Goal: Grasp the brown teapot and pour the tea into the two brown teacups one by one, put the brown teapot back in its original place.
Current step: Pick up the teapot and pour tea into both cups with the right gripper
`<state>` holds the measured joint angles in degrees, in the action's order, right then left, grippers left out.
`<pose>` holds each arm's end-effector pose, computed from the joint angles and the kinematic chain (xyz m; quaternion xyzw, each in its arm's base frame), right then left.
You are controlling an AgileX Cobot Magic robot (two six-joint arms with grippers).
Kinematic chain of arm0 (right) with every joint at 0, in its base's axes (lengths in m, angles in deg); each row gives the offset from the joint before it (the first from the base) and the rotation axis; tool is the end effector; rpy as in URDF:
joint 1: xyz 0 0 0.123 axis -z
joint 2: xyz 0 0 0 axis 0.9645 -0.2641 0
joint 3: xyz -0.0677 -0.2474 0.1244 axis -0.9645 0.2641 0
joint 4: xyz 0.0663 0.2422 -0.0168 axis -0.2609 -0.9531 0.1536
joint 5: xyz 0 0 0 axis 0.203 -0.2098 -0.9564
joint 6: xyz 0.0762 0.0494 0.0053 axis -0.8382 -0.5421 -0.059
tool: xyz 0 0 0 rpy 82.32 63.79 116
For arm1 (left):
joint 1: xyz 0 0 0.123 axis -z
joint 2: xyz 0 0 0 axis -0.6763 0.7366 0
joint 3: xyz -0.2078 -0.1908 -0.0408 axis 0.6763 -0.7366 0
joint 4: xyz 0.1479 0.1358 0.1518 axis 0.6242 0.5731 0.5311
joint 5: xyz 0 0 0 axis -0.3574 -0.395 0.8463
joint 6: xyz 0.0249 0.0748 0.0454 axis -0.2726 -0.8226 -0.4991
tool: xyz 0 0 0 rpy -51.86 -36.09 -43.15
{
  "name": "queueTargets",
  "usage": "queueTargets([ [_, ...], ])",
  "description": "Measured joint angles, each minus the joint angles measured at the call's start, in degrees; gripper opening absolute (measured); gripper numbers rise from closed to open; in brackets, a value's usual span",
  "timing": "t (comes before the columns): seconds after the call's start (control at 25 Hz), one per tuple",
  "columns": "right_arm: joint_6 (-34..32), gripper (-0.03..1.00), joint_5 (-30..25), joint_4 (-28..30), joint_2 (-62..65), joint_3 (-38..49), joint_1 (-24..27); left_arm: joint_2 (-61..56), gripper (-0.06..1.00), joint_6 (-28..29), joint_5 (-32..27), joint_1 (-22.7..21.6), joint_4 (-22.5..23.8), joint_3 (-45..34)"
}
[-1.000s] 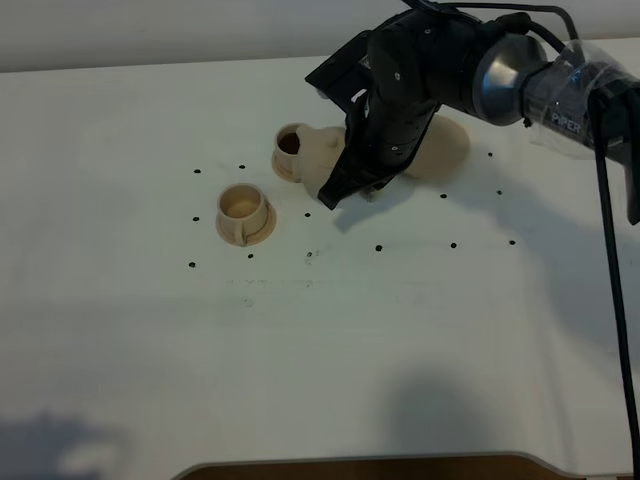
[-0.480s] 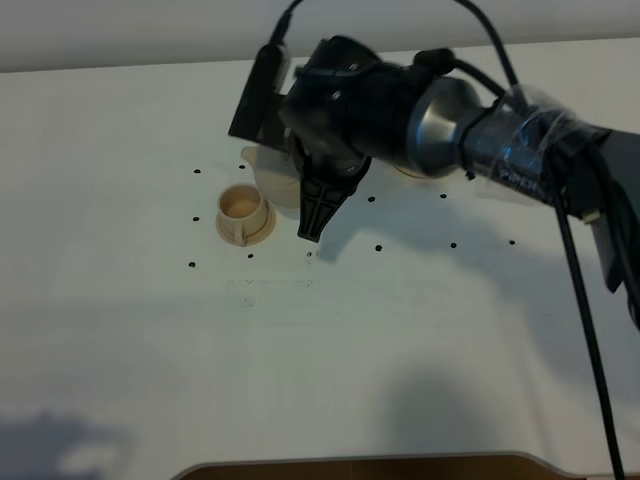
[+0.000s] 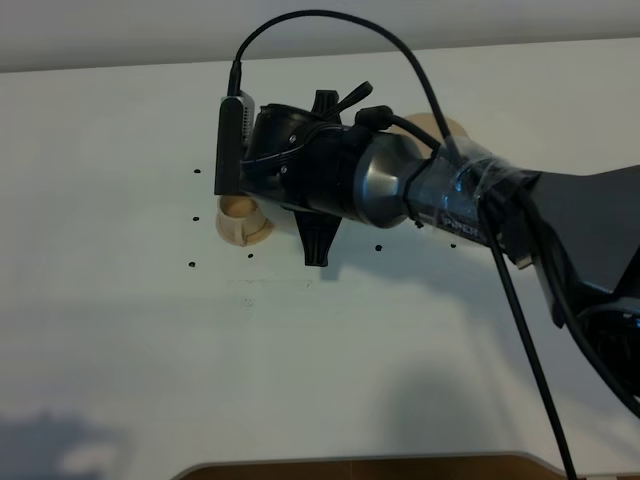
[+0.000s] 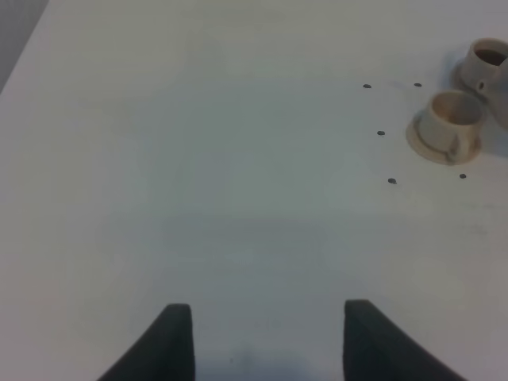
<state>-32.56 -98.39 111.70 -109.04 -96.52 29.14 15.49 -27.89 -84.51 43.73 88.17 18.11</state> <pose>0.3603 0.3042 0.1791 -0.6013 0.7420 -0.2343 0.1818 -0.0066 0.0015 0.2815 -0.0102 0.8426 -0.0087 0.5384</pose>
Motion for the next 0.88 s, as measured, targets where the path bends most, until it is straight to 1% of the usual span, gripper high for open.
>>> queueTargets([
  [0.16,0.0,0.11,-0.8,3.5,-0.2,0.0,-1.0,0.0,0.46,0.0,0.0,0.0,0.0,0.0],
  [0.36,-0.2,0.11,-2.0,6.2,-1.6,0.0,-1.5,0.0,0.46,0.0,0.0,0.0,0.0,0.0],
  [0.52,-2.3,0.11,-1.6,9.1,-1.6,0.0,-1.5,0.0,0.46,0.0,0.0,0.0,0.0,0.0],
  [0.88,-4.2,0.11,-1.7,12.4,-3.4,0.0,-1.7,0.0,0.46,0.0,0.0,0.0,0.0,0.0],
])
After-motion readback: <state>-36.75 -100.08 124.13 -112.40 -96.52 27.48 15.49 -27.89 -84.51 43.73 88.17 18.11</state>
